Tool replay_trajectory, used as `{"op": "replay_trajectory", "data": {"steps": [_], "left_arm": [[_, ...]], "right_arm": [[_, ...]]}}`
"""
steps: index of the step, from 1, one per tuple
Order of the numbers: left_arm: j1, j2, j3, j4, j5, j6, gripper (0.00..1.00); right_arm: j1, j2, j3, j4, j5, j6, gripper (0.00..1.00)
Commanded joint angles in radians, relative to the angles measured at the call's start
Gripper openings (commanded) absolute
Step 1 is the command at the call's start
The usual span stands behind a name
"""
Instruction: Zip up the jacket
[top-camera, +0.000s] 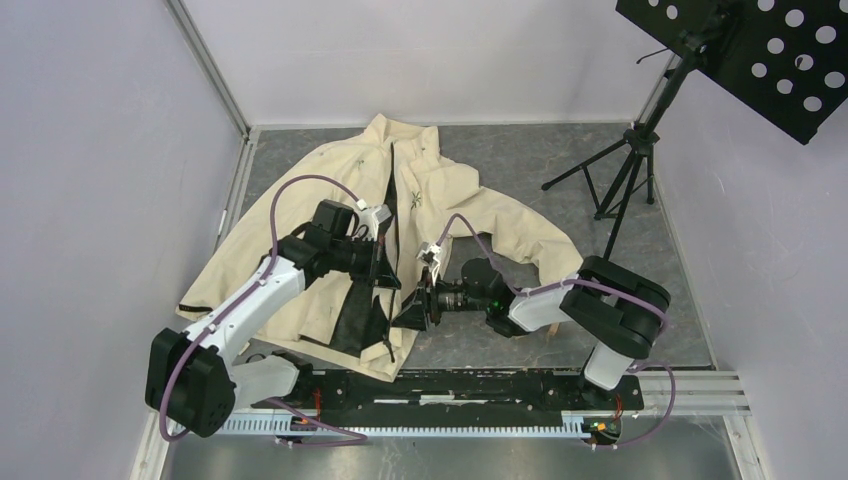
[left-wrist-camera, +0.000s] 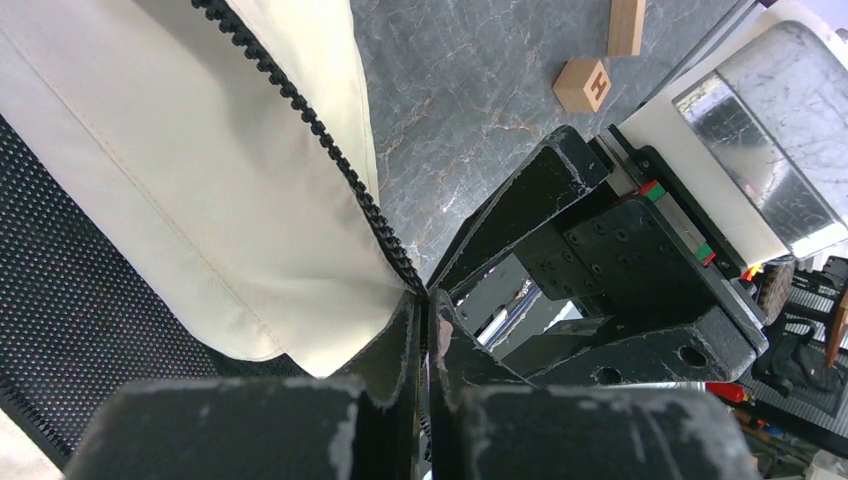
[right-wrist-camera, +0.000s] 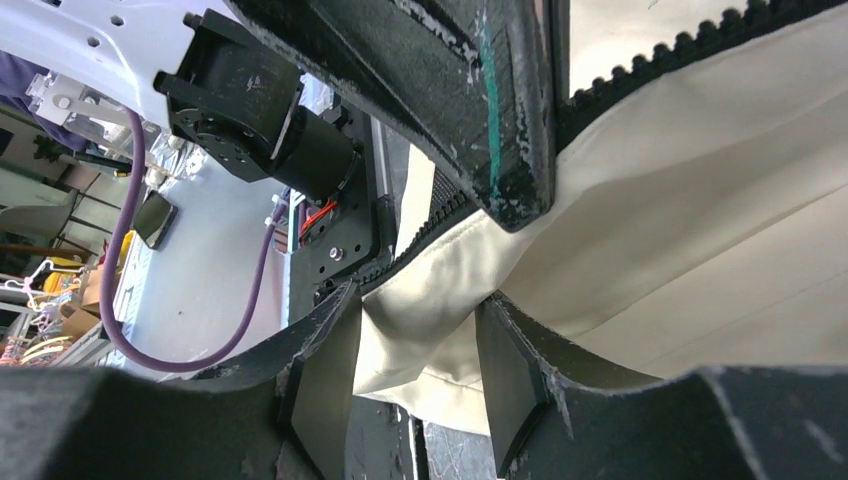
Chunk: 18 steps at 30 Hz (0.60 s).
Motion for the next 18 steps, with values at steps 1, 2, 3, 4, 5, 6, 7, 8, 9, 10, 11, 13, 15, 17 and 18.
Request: {"op": "replay_trajectory", "data": {"steps": [1, 2, 3, 4, 5, 6, 7, 8, 9, 10, 11, 13, 15, 17, 18], "left_arm": [[0.002, 0.008, 0.038, 0.001, 0.001, -0.015, 0.02], [0.001, 0.011, 0.040, 0.001, 0.001, -0.018, 0.02], [0.002, 0.014, 0.041, 0.002, 0.001, -0.020, 0.02], [0.001, 0.016, 0.044, 0.001, 0.001, -0.021, 0.02], [0.001, 0.017, 0.045, 0.001, 0.001, -0.022, 0.02], [0.001, 0.018, 0.047, 0.002, 0.000, -0.024, 0.02], [0.002, 0.018, 0.048, 0.000, -0.002, -0.024, 0.02], [0.002, 0.018, 0.049, 0.000, -0.002, -0.026, 0.02], [0.002, 0.020, 0.050, 0.000, -0.002, -0.028, 0.02], [0.002, 0.019, 0.050, 0.000, 0.000, -0.030, 0.02], [0.002, 0.021, 0.052, -0.002, -0.002, -0.030, 0.02], [0.001, 0.024, 0.055, -0.007, -0.001, -0.034, 0.02], [0.002, 0.029, 0.062, -0.015, 0.003, -0.036, 0.02], [0.001, 0.030, 0.068, -0.024, -0.001, -0.036, 0.02], [0.002, 0.032, 0.070, -0.029, -0.004, -0.037, 0.02]], "right_arm": [[0.006, 0.026, 0.044, 0.079, 0.011, 0.029, 0.49], [0.008, 0.031, 0.046, 0.083, 0.012, 0.034, 0.48], [0.011, 0.037, 0.046, 0.089, 0.016, 0.037, 0.47], [0.012, 0.042, 0.047, 0.096, 0.016, 0.044, 0.46], [0.013, 0.049, 0.048, 0.105, 0.016, 0.048, 0.46], [0.013, 0.053, 0.047, 0.112, 0.014, 0.054, 0.44], [0.013, 0.056, 0.045, 0.120, 0.015, 0.056, 0.42], [0.014, 0.057, 0.042, 0.129, 0.015, 0.060, 0.40], [0.014, 0.059, 0.040, 0.135, 0.016, 0.060, 0.38], [0.015, 0.061, 0.040, 0.141, 0.014, 0.062, 0.36], [0.015, 0.063, 0.040, 0.145, 0.013, 0.065, 0.32], [0.014, 0.068, 0.040, 0.155, 0.013, 0.068, 0.24], [0.015, 0.076, 0.038, 0.170, 0.010, 0.072, 0.19], [0.015, 0.082, 0.040, 0.176, 0.007, 0.074, 0.15], [0.014, 0.084, 0.040, 0.178, 0.007, 0.073, 0.12]]}}
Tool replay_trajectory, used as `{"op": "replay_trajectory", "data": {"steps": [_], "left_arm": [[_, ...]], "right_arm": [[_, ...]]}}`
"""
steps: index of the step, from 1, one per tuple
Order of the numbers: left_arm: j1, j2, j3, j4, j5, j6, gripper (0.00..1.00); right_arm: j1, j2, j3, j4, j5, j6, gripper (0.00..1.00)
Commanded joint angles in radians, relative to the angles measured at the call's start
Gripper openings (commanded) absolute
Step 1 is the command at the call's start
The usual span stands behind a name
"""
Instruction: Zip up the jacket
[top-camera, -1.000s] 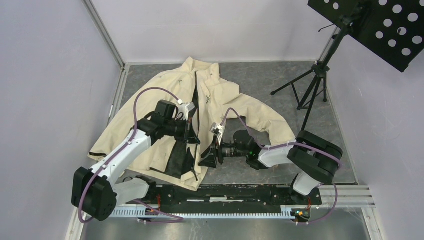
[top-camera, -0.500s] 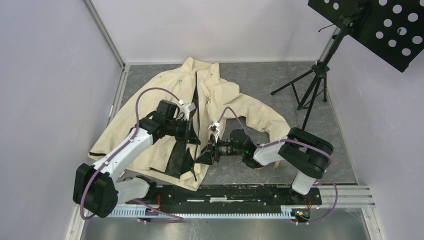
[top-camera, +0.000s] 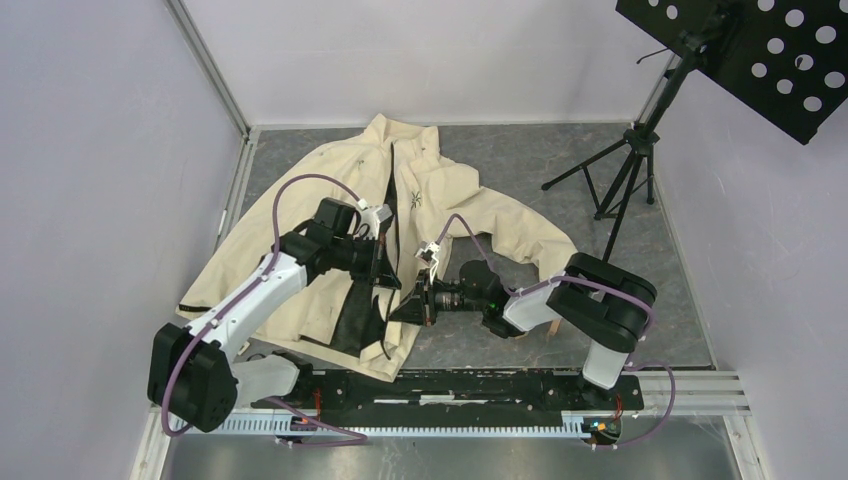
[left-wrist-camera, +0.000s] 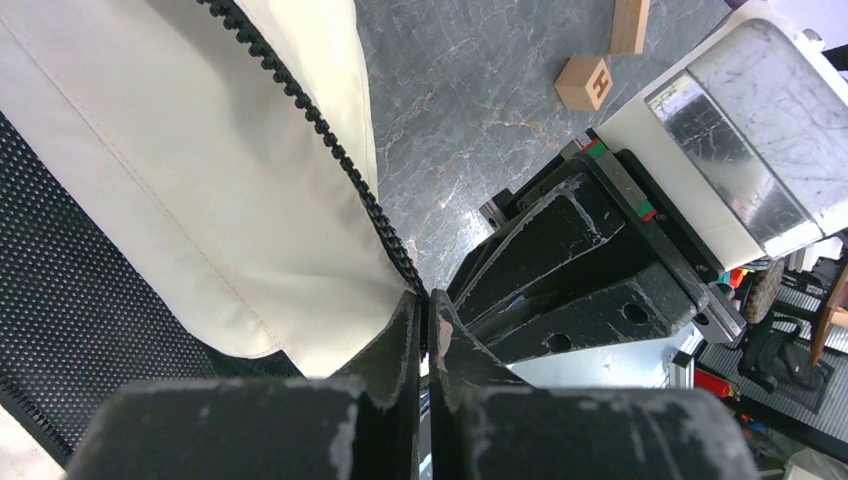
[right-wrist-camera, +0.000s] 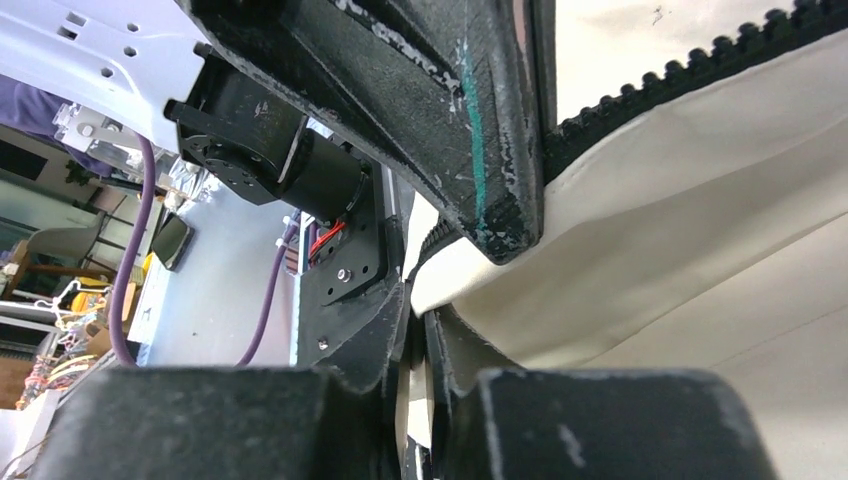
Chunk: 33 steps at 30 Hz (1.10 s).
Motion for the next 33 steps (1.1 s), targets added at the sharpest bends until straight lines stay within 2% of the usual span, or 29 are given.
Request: {"op": "replay_trajectory", "data": {"steps": [1, 3, 5, 7, 8, 11, 13, 15, 19, 22, 29, 33], "left_arm": [[0.002, 0.008, 0.052, -0.008, -0.006, -0.027, 0.02], [0.001, 0.005, 0.054, -0.016, -0.013, -0.029, 0.02], [0.002, 0.003, 0.056, -0.024, -0.017, -0.033, 0.03], [0.001, -0.004, 0.059, -0.036, -0.027, -0.041, 0.16], [0.002, -0.007, 0.059, -0.042, -0.037, -0.049, 0.27], [0.002, -0.036, 0.044, -0.058, -0.039, -0.086, 0.50], [0.002, -0.076, 0.007, -0.052, -0.032, -0.136, 0.59], [0.002, -0.114, -0.043, -0.026, -0.019, -0.195, 0.60], [-0.001, -0.171, -0.141, 0.056, 0.001, -0.298, 0.56], [-0.002, -0.186, -0.186, 0.095, 0.013, -0.336, 0.48], [-0.043, -0.203, -0.209, 0.098, 0.007, -0.369, 0.36], [-0.047, -0.219, -0.190, 0.068, -0.016, -0.363, 0.07]], "right_arm": [[0.005, 0.015, 0.025, 0.077, -0.008, 0.006, 0.08], [0.006, 0.016, 0.026, 0.082, -0.011, 0.004, 0.01], [0.004, 0.019, 0.029, 0.083, -0.020, -0.001, 0.00], [0.004, 0.017, 0.027, 0.085, -0.025, -0.011, 0.00], [0.004, 0.015, 0.025, 0.085, -0.026, -0.016, 0.00], [0.000, 0.010, 0.019, 0.089, -0.033, -0.022, 0.00], [-0.004, 0.006, 0.014, 0.099, -0.039, -0.022, 0.00], [-0.005, 0.001, 0.009, 0.106, -0.042, -0.023, 0.00], [-0.005, 0.001, 0.009, 0.111, -0.041, -0.019, 0.00], [-0.005, 0.006, 0.011, 0.115, -0.041, -0.013, 0.00], [-0.007, 0.002, 0.005, 0.114, -0.021, -0.002, 0.04], [-0.007, -0.023, 0.000, 0.045, 0.009, -0.023, 0.16]]}}
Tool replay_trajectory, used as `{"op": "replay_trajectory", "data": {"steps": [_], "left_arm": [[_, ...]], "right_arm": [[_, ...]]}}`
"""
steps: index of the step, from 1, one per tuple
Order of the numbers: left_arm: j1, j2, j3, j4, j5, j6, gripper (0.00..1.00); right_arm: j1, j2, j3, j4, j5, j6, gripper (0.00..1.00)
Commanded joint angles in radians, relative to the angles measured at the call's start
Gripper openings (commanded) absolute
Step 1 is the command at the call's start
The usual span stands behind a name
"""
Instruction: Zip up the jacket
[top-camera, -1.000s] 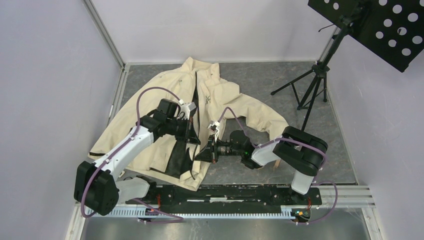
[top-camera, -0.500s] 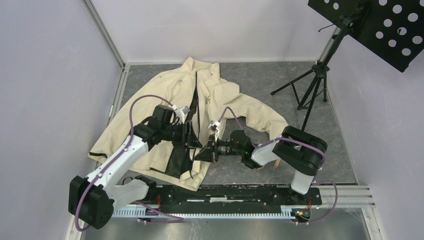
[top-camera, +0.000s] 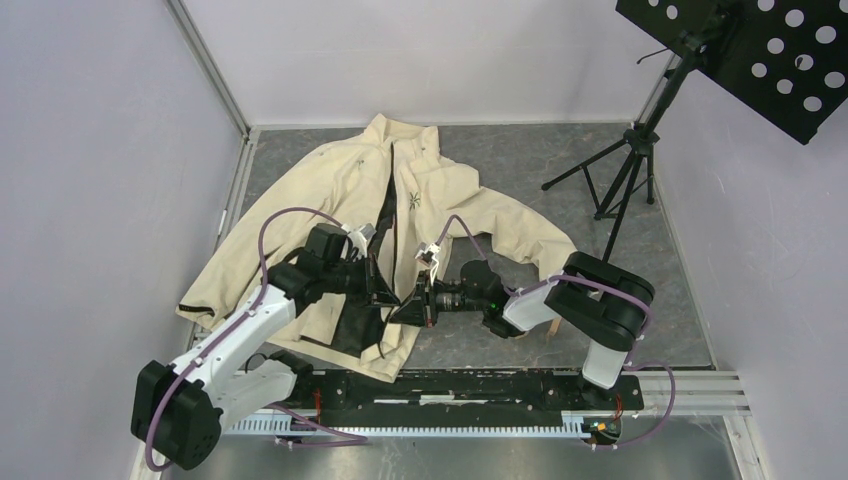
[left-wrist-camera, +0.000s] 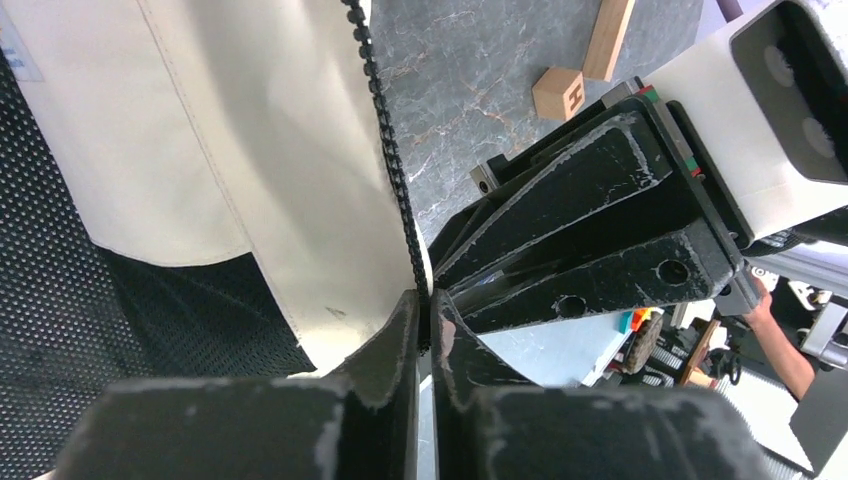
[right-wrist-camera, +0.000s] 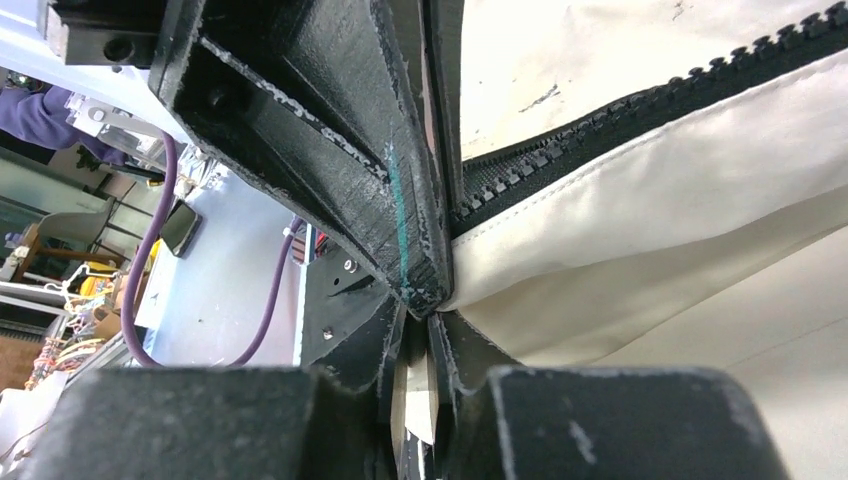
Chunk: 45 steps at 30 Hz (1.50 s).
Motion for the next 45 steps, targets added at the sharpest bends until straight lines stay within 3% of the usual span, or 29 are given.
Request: {"op": "replay_trajectory", "data": {"steps": [1, 11, 17, 26, 28, 30, 34, 38, 41, 45], "left_arm": [[-0.019, -0.030, 0.012, -0.012, 0.007, -0.041, 0.03], [-0.020, -0.011, 0.074, -0.060, -0.045, -0.084, 0.02], [-0.026, 0.011, 0.124, -0.120, -0.104, -0.089, 0.02], [-0.027, 0.034, 0.145, -0.134, -0.112, -0.089, 0.02], [-0.027, 0.034, 0.149, -0.139, -0.093, -0.077, 0.02], [-0.027, 0.030, 0.146, -0.139, -0.075, -0.068, 0.05], [-0.029, 0.011, 0.120, -0.139, -0.059, -0.077, 0.29], [-0.033, -0.035, 0.062, -0.122, -0.056, -0.114, 0.42], [-0.036, -0.074, 0.022, -0.118, -0.060, -0.140, 0.42], [-0.050, -0.104, 0.002, -0.118, -0.059, -0.159, 0.31]], "right_arm": [[-0.001, -0.046, 0.000, 0.000, 0.042, -0.028, 0.20], [0.029, -0.150, -0.070, -0.077, 0.069, -0.022, 0.48], [0.073, -0.190, -0.042, -0.236, 0.159, -0.061, 0.50], [0.097, -0.157, 0.011, -0.210, 0.153, -0.073, 0.39], [0.094, -0.148, 0.022, -0.192, 0.141, -0.088, 0.25], [0.090, -0.132, 0.042, -0.185, 0.116, -0.115, 0.00], [0.079, -0.116, 0.049, -0.148, 0.088, -0.124, 0.00], [0.069, -0.119, 0.043, -0.136, 0.089, -0.117, 0.00], [0.062, -0.121, 0.038, -0.131, 0.091, -0.113, 0.00], [0.053, -0.124, 0.032, -0.127, 0.100, -0.102, 0.00]]}}
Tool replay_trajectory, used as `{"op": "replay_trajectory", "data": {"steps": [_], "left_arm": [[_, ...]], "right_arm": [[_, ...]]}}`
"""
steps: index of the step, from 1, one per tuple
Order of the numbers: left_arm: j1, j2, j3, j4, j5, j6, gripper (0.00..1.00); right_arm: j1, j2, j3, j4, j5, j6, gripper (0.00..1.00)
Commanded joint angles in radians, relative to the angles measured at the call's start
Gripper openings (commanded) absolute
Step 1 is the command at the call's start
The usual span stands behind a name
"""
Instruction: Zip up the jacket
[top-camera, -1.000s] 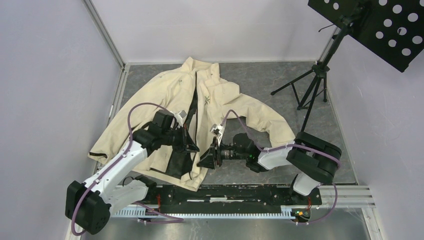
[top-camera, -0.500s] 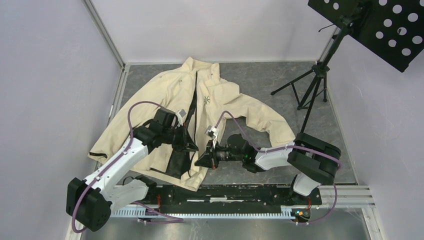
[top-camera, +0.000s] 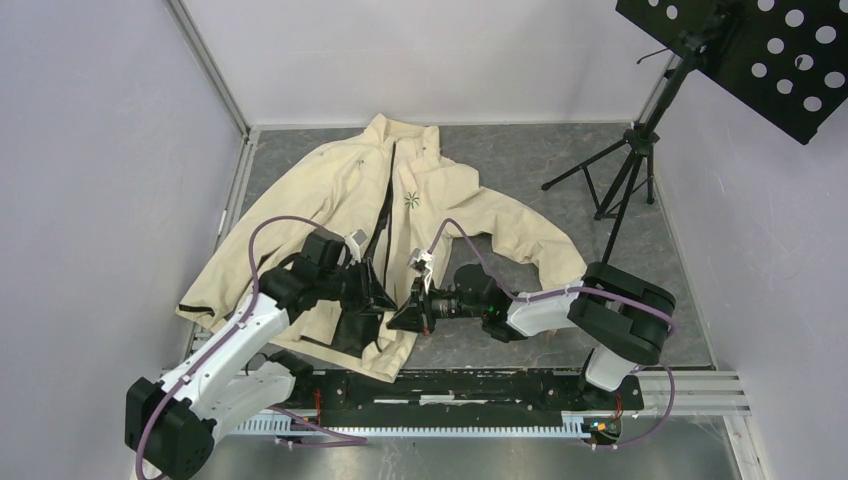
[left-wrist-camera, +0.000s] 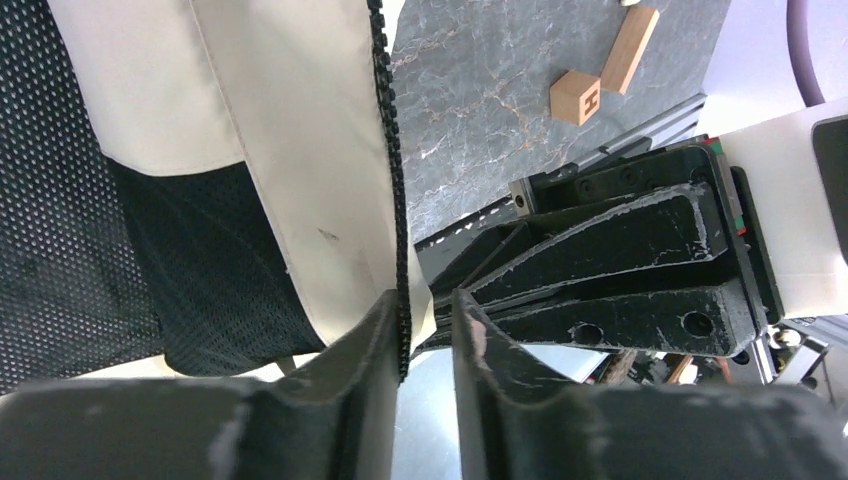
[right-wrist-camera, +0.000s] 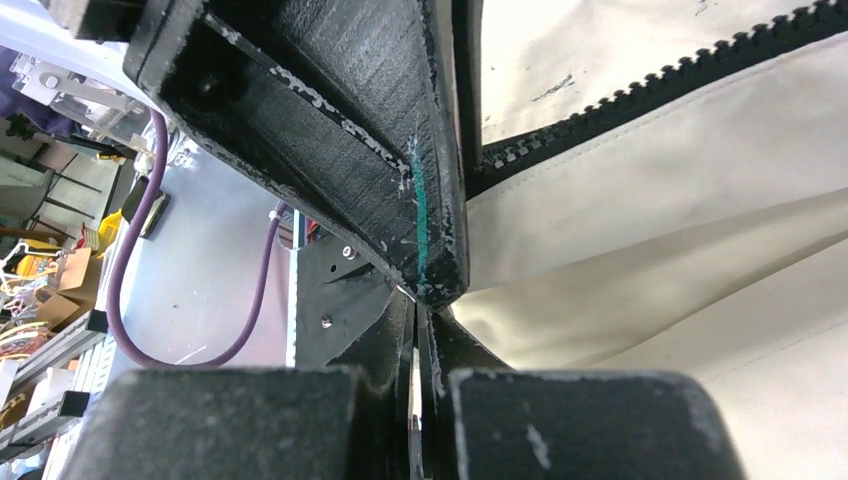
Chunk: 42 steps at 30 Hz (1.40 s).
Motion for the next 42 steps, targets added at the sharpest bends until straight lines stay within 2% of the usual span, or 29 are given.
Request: {"op": "replay_trajectory", "data": {"steps": [1, 2, 4, 7, 10, 17, 22, 24, 27, 35, 42], "left_arm": [[-0.021, -0.036, -0.016, 0.006, 0.032, -0.056, 0.27], [-0.024, -0.038, -0.013, 0.006, 0.034, -0.057, 0.22], [-0.028, -0.036, -0.004, 0.007, 0.029, -0.057, 0.11], [-0.029, -0.028, 0.008, 0.006, 0.027, -0.055, 0.03], [-0.031, -0.025, 0.014, 0.010, 0.018, -0.051, 0.02], [-0.031, -0.002, 0.021, 0.021, -0.002, -0.049, 0.02], [-0.032, 0.016, 0.040, 0.006, -0.048, -0.066, 0.02], [-0.033, 0.026, 0.041, 0.001, -0.063, -0.070, 0.02], [-0.034, 0.040, 0.045, 0.002, -0.075, -0.066, 0.02], [-0.037, 0.054, 0.065, -0.021, -0.109, -0.081, 0.02], [-0.043, 0.087, 0.095, -0.058, -0.153, -0.086, 0.02]], "right_arm": [[-0.016, -0.005, 0.015, 0.073, 0.011, -0.001, 0.00], [-0.017, -0.007, 0.016, 0.073, 0.015, 0.000, 0.00], [-0.017, -0.006, 0.017, 0.072, 0.022, 0.003, 0.08], [-0.017, -0.006, 0.021, 0.072, 0.021, 0.007, 0.21], [-0.017, -0.012, 0.017, 0.084, 0.011, 0.009, 0.30], [-0.014, -0.017, -0.006, 0.135, -0.004, 0.035, 0.42], [0.002, -0.092, 0.015, -0.150, 0.190, 0.006, 0.48], [0.017, -0.118, 0.011, -0.214, 0.274, 0.019, 0.54], [0.027, -0.147, 0.001, -0.264, 0.350, 0.035, 0.57], [0.083, -0.177, 0.017, -0.262, 0.391, 0.091, 0.59], [0.148, -0.200, 0.086, -0.382, 0.563, 0.121, 0.60]]}}
